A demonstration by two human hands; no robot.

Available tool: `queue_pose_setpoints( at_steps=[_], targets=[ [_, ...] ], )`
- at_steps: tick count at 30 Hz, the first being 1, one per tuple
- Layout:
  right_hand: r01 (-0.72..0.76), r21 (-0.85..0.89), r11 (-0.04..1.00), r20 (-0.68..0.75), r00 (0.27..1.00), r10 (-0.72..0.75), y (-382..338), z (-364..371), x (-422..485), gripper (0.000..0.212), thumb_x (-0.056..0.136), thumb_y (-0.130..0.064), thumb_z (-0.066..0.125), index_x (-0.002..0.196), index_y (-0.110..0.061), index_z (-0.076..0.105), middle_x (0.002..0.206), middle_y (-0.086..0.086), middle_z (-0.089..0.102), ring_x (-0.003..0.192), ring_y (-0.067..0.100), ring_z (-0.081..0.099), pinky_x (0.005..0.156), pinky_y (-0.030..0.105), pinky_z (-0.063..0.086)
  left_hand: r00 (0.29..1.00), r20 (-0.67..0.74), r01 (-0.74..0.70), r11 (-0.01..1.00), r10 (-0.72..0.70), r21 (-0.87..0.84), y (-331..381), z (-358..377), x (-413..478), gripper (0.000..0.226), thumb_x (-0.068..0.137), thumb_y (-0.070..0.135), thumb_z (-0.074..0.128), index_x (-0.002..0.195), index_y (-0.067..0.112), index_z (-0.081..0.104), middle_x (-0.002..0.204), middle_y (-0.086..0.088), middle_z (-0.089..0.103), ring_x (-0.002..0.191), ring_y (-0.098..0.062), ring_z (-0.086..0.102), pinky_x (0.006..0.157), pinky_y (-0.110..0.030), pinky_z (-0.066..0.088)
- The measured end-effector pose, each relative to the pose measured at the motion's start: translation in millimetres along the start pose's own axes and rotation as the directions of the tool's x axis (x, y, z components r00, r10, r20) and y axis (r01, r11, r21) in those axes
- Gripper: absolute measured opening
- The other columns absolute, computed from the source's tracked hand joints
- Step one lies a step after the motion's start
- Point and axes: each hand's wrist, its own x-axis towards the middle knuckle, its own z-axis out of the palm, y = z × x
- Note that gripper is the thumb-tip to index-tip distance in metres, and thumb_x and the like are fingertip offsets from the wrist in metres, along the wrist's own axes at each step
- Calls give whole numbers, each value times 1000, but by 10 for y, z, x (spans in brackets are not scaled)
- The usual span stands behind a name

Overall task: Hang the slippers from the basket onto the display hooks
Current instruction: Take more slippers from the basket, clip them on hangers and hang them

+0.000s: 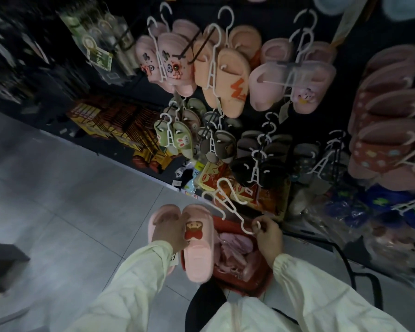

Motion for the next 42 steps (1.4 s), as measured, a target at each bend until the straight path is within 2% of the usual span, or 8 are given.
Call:
queue_pose_setpoints(
  at_steps=[4,12,17,21,26,31,36,42],
  targets=[
    [70,-36,997,19,997,-69,-178,-255,14,25,89,9,58,85,-15,66,88,3,66,86,18,61,69,18,45,999,-53,-8,1000,10,25,33,-148,59,70,78,44,68,140,35,37,115,1,62,106,-22,62,96,-37,51],
    [299,-68,952,39,954,-297,-792,-608,35,28,89,2,65,93,-24,71,97,-3,71,94,15,67,86,43,56,981,-161,-88,988,109,129,196,-759,189,79,78,48,66,147,27,31,123,-6,59,112,-27,59,98,-39,47],
    [473,-60,879,46,881,-471,-1457,-895,-143,33,88,4,66,96,-28,71,96,-4,71,94,10,65,79,4,43,945,-273,-136,975,181,178,306,-1318,149,78,77,55,66,143,21,43,129,-10,59,118,-32,55,100,-42,46],
    [553,-32,832,10,833,-553,-1897,-1144,-251,29,90,4,64,104,-20,74,93,-7,74,92,4,69,86,17,51,917,-325,-166,961,233,221,358,-1761,45,80,73,60,72,140,23,47,133,-9,57,123,-32,53,103,-47,43],
    [710,-33,704,-75,700,-710,-2341,-1403,-449,44,89,10,59,98,-31,71,91,-15,72,92,3,70,87,28,55,857,-410,-199,934,313,296,386,-2201,-96,75,70,56,74,133,18,59,129,-10,62,121,-33,55,102,-48,41],
    [835,-111,539,-100,530,-842,-2651,-1527,-662,30,92,9,57,99,-15,74,89,-5,71,77,5,68,71,27,56,789,-457,-271,900,411,342,458,-2509,-239,85,71,70,42,143,25,49,129,-8,63,120,-33,56,100,-49,40],
    [903,-162,398,-56,394,-917,-2980,-1470,-873,29,92,3,52,103,-15,72,95,-16,58,77,-3,60,63,10,48,719,-489,-306,857,494,414,534,-2783,-320,91,65,75,56,143,31,44,123,-3,63,114,-31,58,94,-47,44],
    [888,-135,439,18,446,-895,-3399,-1136,-1080,17,94,-4,62,104,-18,65,75,-22,58,63,-11,58,61,3,39,686,-473,-367,824,553,431,612,-3107,-466,93,68,79,45,147,32,38,123,0,61,116,-28,54,95,-45,44]
  ],
)
